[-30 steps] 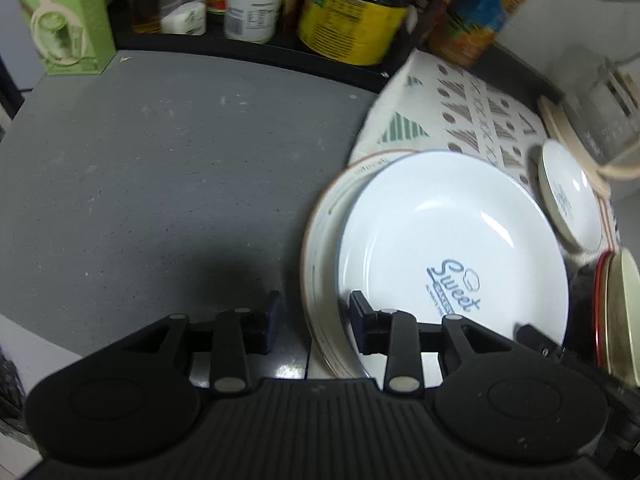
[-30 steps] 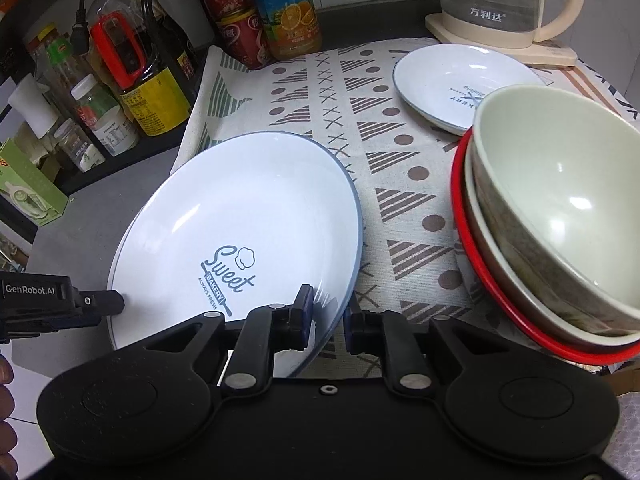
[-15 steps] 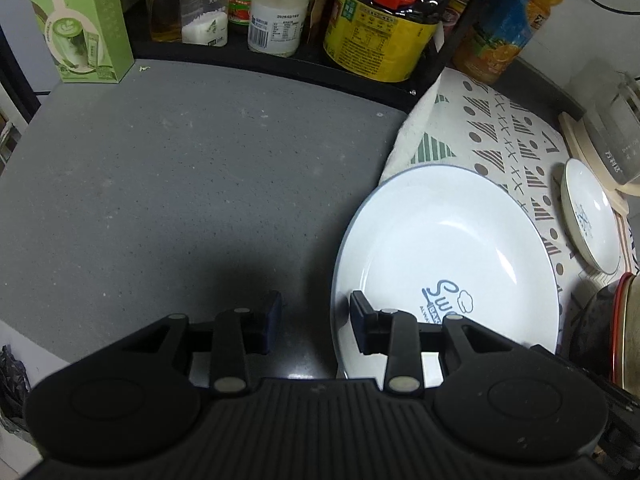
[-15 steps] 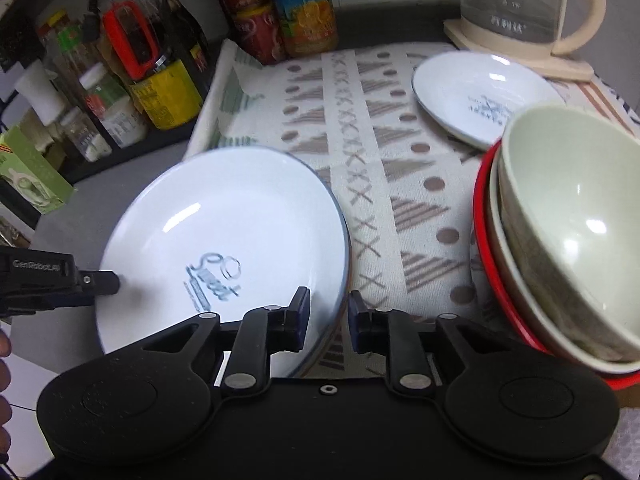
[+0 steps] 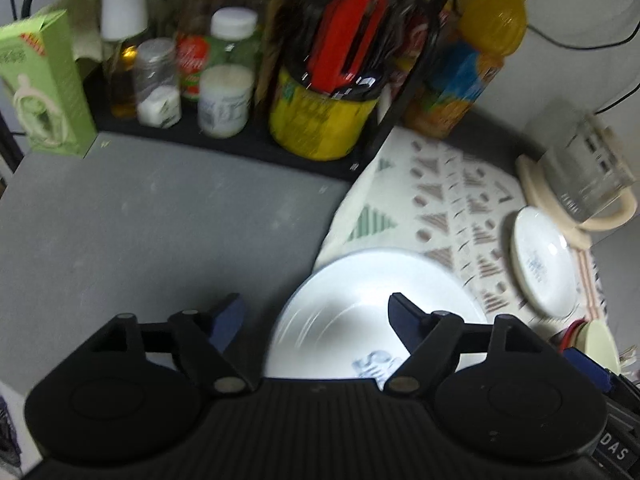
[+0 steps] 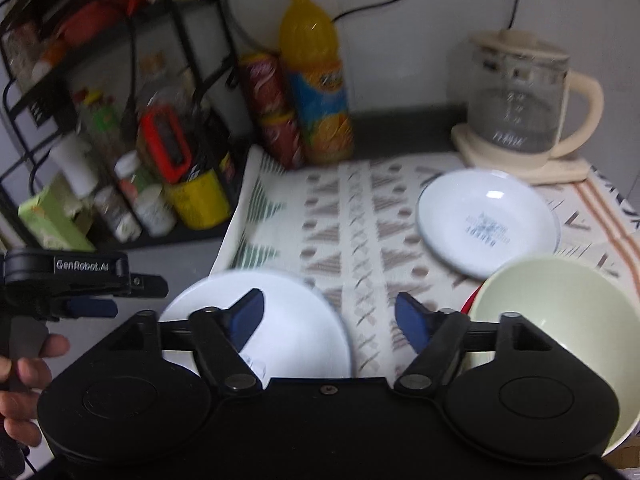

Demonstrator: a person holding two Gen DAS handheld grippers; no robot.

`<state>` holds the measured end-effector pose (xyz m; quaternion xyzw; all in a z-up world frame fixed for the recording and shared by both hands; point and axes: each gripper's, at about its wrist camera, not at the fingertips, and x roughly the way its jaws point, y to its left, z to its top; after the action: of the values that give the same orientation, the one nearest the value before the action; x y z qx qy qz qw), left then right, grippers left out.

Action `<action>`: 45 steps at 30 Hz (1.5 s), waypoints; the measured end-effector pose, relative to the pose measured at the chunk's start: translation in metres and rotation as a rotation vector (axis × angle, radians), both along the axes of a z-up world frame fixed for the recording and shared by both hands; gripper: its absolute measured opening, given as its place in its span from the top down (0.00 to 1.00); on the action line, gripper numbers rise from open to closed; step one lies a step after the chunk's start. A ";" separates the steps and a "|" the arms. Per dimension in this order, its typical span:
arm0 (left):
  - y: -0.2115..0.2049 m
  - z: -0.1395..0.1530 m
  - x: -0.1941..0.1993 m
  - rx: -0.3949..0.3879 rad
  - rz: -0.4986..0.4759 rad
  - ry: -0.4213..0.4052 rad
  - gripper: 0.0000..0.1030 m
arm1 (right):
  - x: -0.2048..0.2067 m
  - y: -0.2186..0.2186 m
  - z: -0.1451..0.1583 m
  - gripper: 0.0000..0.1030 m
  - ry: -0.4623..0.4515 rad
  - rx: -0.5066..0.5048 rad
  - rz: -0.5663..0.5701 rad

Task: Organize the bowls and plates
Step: 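Lower the 'Sweet' plate onto the flower plate and open both grippers, then move both grippers to the 'BAKERY' plate beside the kettle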

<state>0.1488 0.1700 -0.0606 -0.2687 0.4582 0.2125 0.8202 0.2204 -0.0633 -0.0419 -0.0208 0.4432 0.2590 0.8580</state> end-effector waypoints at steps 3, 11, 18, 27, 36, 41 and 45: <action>-0.002 0.007 0.011 0.011 -0.013 -0.029 0.24 | 0.013 -0.005 0.009 0.14 -0.010 0.023 -0.047; -0.011 0.019 0.049 -0.003 -0.088 -0.082 0.23 | 0.036 -0.012 0.015 0.00 -0.045 0.016 -0.149; -0.025 0.020 0.089 -0.003 -0.187 -0.103 0.18 | 0.053 -0.024 0.011 0.01 -0.029 -0.021 -0.248; -0.044 0.016 0.131 -0.014 -0.335 -0.086 0.18 | 0.070 -0.047 0.007 0.01 -0.015 -0.037 -0.391; -0.064 0.012 0.161 -0.053 -0.423 -0.070 0.10 | 0.077 -0.072 0.007 0.01 0.013 -0.043 -0.456; -0.078 0.012 0.170 -0.059 -0.437 -0.069 0.09 | 0.084 -0.090 0.006 0.01 0.034 -0.021 -0.477; -0.089 0.008 0.180 -0.084 -0.447 -0.045 0.09 | 0.096 -0.103 0.003 0.01 0.057 -0.022 -0.481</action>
<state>0.3286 0.0810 -0.0524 -0.1990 0.4962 0.0002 0.8451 0.3168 -0.1667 -0.0394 0.0830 0.4623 0.0429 0.8818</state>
